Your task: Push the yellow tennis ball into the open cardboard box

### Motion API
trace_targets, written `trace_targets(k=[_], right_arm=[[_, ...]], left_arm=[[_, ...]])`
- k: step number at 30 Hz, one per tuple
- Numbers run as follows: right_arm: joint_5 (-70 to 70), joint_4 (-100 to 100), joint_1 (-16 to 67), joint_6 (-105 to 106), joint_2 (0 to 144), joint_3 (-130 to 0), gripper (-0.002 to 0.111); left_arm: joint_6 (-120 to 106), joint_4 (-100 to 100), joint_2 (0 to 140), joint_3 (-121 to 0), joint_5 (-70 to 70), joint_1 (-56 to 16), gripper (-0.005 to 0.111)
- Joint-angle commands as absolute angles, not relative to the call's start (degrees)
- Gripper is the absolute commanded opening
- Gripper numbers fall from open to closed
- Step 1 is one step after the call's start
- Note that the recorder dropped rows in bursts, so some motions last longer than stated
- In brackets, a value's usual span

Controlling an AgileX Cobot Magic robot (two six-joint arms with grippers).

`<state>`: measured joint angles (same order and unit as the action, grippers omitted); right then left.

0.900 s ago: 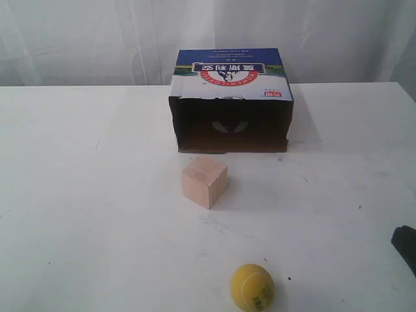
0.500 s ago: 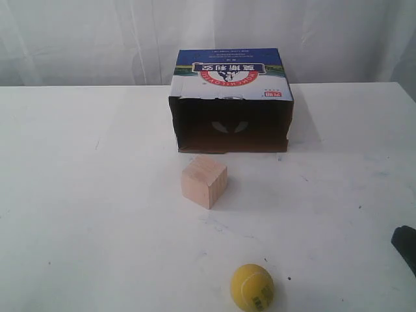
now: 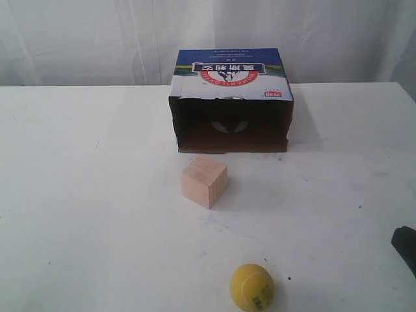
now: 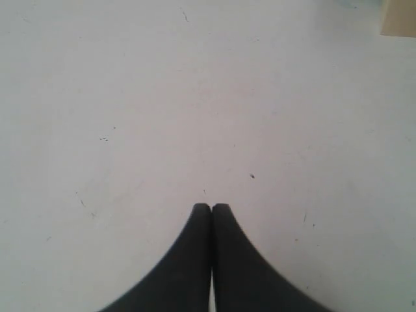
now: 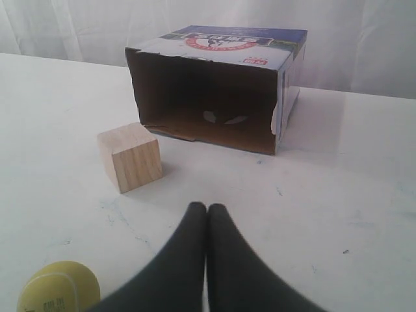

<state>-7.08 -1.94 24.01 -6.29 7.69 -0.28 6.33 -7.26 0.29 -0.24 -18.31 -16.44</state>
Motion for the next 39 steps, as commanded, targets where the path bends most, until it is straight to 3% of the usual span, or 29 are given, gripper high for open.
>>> trace_targets(k=[1, 12, 22, 28, 39], right_arm=[[-7.2, -2.0, 23.8, -6.3, 7.4, 0.0, 0.0], [-24.8, -3.6, 23.8, -6.3, 7.6, -12.0, 0.0], [-25.6, -3.5, 23.8, -6.3, 7.6, -19.7, 0.0], [-33.7, -3.4, 23.8, -6.9, 8.4, -23.5, 0.0], [-43.0, 2.4, 23.9, -6.9, 25.9, -31.6, 0.0]], left_arm=[[6.2, -7.4, 0.0, 0.0, -19.3, -16.7, 0.0], [6.2, -7.4, 0.0, 0.0, -19.3, -16.7, 0.0], [6.2, -7.4, 0.0, 0.0, -19.3, -16.7, 0.0], [6.2, -7.4, 0.0, 0.0, -19.3, -16.7, 0.0], [6.2, -7.4, 0.0, 0.0, -19.3, -16.7, 0.0]])
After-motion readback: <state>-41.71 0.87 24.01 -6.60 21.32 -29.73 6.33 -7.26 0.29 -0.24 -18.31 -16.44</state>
